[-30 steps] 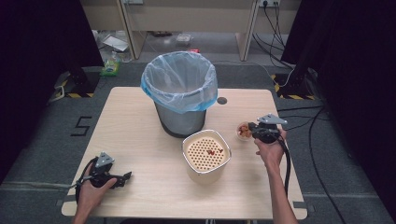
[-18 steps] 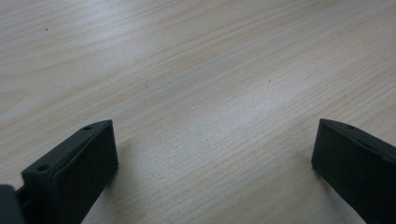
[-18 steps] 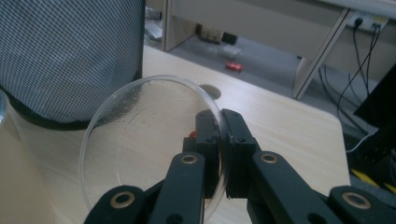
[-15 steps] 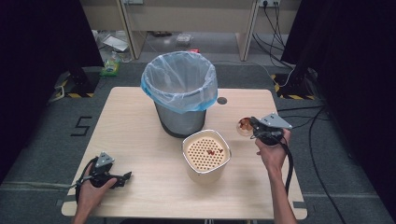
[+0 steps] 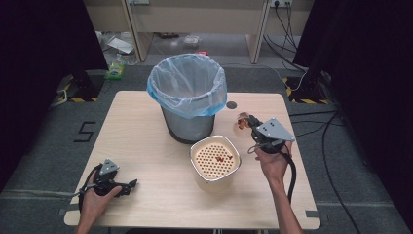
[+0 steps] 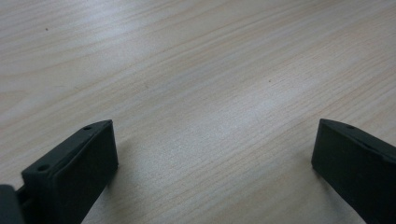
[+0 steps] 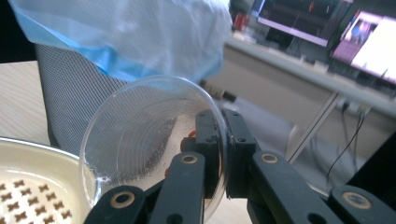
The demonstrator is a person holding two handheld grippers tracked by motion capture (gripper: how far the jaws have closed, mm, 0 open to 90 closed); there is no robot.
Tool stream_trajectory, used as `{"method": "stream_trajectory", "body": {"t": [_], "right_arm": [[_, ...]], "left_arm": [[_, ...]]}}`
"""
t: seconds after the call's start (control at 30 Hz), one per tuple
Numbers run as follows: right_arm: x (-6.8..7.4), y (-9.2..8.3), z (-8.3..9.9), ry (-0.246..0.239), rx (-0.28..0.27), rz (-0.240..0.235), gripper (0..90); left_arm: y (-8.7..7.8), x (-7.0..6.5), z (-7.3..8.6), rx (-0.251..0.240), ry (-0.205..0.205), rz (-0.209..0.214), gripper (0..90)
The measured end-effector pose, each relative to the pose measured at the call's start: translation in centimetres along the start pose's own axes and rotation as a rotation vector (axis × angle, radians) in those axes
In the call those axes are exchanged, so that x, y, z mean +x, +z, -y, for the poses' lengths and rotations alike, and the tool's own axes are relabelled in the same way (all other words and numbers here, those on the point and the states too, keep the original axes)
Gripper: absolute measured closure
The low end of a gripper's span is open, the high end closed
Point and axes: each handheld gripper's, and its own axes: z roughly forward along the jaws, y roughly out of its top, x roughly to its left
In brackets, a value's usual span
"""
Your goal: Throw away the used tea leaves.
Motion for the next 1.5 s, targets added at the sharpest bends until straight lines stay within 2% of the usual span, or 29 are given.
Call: {"method": "stream_trajectory", "body": {"t": [0.1, 0.27, 0.33, 0.5, 0.63, 0.73, 0.8, 0.87, 0.93, 1.03, 1.07, 1.1, 1.13, 1.2, 1.27, 1.37, 1.5], "right_arm": [[0.9, -0.1, -0.5, -0.067, -0.030, 0.017, 86.7], [3.0, -0.4, -1.4, -0.239, -0.072, 0.065, 86.8], [3.8, -0.5, -1.5, -0.290, -0.091, 0.062, 86.8], [5.3, -0.5, -1.5, -0.350, -0.137, 0.050, 86.9], [6.4, -1.0, -1.4, -0.430, -0.169, 0.062, 86.9], [7.4, -1.6, -1.4, -0.515, -0.197, 0.089, 87.3], [7.8, -1.4, -1.2, -0.566, -0.202, 0.106, 87.4], [8.2, -1.4, -0.7, -0.597, -0.207, 0.126, 87.6], [8.8, -1.6, -0.8, -0.673, -0.218, 0.146, 87.6], [9.1, -1.6, -0.8, -0.705, -0.228, 0.172, 87.8], [9.3, -1.6, -0.9, -0.732, -0.238, 0.172, 87.8], [9.4, -1.5, -0.9, -0.739, -0.234, 0.169, 87.7], [9.6, -1.3, -0.7, -0.777, -0.229, 0.183, 87.8], [9.8, -1.2, -0.5, -0.803, -0.222, 0.185, 87.8], [9.9, -0.9, -0.1, -0.856, -0.219, 0.197, 87.8], [9.9, -0.5, 0.5, -0.903, -0.229, 0.219, 87.7], [10.2, -0.4, 0.8, -0.945, -0.227, 0.219, 87.8]], "left_arm": [[0.0, 0.0, 0.0, 0.000, 0.000, 0.000, 0.0], [0.0, 0.0, 0.0, 0.000, 0.000, 0.000, 0.0], [0.0, 0.0, 0.0, 0.000, 0.000, 0.000, 0.0], [0.0, 0.0, 0.0, 0.000, 0.000, 0.000, 0.0], [0.0, 0.0, 0.0, 0.000, 0.000, 0.000, 0.0], [0.0, 0.0, 0.0, 0.000, 0.001, 0.001, 0.0], [0.0, 0.0, 0.0, -0.001, 0.000, 0.001, 0.0], [0.0, 0.0, 0.0, -0.001, 0.001, 0.001, 0.0], [0.0, 0.0, 0.0, -0.001, 0.001, 0.002, 0.0], [0.1, 0.0, 0.0, -0.001, 0.001, 0.002, 0.0], [0.1, 0.0, 0.0, -0.001, 0.000, 0.002, 0.0], [0.1, 0.0, 0.0, -0.002, 0.000, 0.002, 0.0], [0.0, 0.0, 0.0, -0.001, 0.001, 0.002, 0.0], [0.1, 0.0, 0.0, -0.001, 0.001, 0.002, 0.0], [0.1, 0.0, 0.0, -0.001, 0.001, 0.002, 0.0], [0.1, 0.0, 0.0, -0.003, -0.002, 0.002, 0.0], [0.1, 0.0, -0.1, -0.002, -0.001, 0.001, 0.0]]}}
